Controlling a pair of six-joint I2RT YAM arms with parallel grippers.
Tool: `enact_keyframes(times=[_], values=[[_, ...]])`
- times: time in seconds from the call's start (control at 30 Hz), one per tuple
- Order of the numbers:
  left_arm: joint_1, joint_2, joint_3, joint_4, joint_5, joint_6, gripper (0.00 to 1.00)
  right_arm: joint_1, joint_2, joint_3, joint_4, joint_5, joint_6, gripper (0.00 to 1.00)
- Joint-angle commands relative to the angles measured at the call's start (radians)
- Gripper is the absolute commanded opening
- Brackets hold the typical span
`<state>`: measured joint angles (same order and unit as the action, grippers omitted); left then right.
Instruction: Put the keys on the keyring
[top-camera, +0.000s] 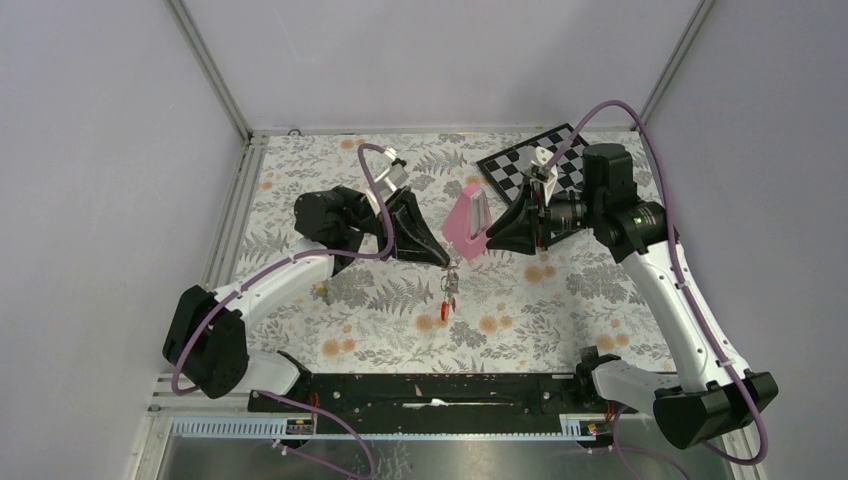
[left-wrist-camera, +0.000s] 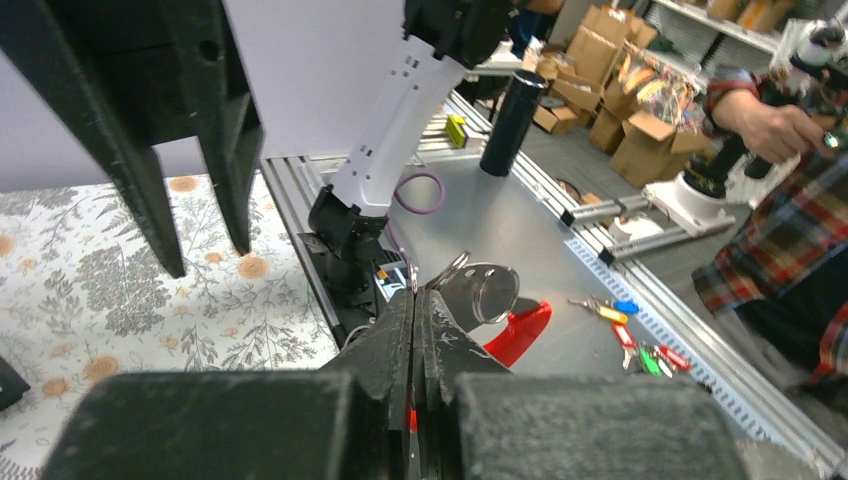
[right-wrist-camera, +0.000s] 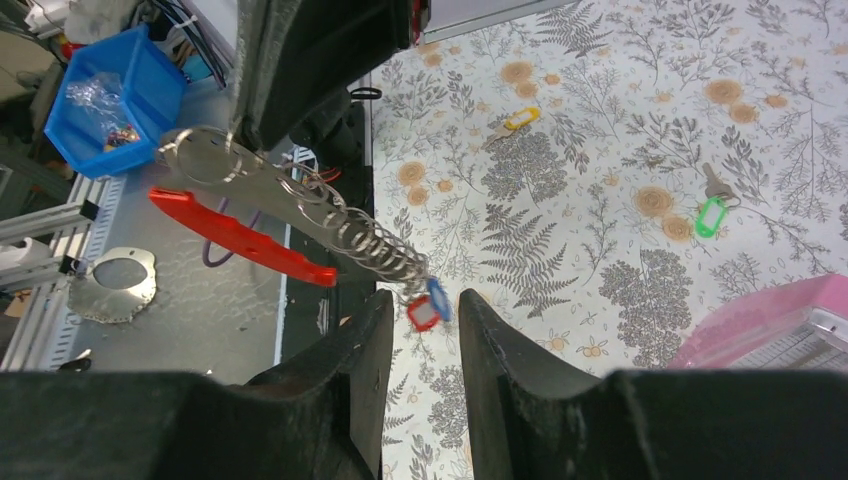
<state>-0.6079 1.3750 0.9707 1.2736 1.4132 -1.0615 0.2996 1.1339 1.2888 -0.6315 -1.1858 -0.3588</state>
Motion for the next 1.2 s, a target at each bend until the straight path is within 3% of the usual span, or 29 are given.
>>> enact_keyframes(times=[0.0, 0.3, 0.53, 1.17], values=[[0.013, 0.002, 0.001, -0.160, -0.126, 0.121, 0.00, 0.010, 0.028, 0.049, 0.098, -0.054, 0.104, 0.38], [0.014, 0.022, 0.010, -0.414, -0.203, 0.267, 0.00, 0.031, 0.055, 0.050, 0.158, -0.066, 0.161, 0.41], [0.014, 0.051, 0.076, -0.711, -0.279, 0.434, 0.00, 0.035, 0.023, 0.059, 0.035, -0.023, 0.016, 0.41], [0.013, 0.073, 0.086, -0.746, -0.305, 0.446, 0.00, 0.087, 0.009, -0.062, -0.018, 0.096, -0.133, 0.44]])
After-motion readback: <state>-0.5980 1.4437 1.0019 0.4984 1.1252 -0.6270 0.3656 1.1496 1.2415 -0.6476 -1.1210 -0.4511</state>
